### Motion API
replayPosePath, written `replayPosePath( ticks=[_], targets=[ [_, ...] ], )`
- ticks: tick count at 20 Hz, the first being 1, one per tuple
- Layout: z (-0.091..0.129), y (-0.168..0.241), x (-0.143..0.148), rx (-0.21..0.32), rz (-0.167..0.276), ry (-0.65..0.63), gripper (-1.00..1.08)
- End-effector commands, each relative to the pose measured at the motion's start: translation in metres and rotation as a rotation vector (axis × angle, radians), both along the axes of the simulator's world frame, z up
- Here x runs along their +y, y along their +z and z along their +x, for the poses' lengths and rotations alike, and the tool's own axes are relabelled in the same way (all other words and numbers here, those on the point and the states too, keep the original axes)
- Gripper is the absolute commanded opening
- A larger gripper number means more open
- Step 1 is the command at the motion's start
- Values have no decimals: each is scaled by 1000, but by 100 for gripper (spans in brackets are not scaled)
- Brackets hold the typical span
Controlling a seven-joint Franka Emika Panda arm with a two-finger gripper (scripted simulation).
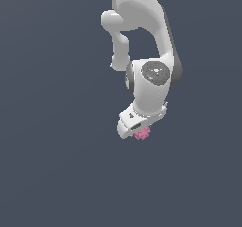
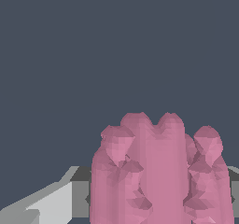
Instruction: Pick up the object and move it to a goal position.
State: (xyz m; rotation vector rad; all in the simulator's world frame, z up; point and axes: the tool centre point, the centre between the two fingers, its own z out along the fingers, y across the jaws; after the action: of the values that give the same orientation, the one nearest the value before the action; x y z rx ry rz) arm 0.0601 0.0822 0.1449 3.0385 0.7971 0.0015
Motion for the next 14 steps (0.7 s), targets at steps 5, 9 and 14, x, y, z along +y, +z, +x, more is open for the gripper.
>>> replayPosePath(
  ticks=[5,9,14],
  targets=[
    [22,38,46,1,0,-1,-100],
    [33,56,68,1,0,-1,-100],
    [44,73,88,1,0,-1,-100]
  ],
)
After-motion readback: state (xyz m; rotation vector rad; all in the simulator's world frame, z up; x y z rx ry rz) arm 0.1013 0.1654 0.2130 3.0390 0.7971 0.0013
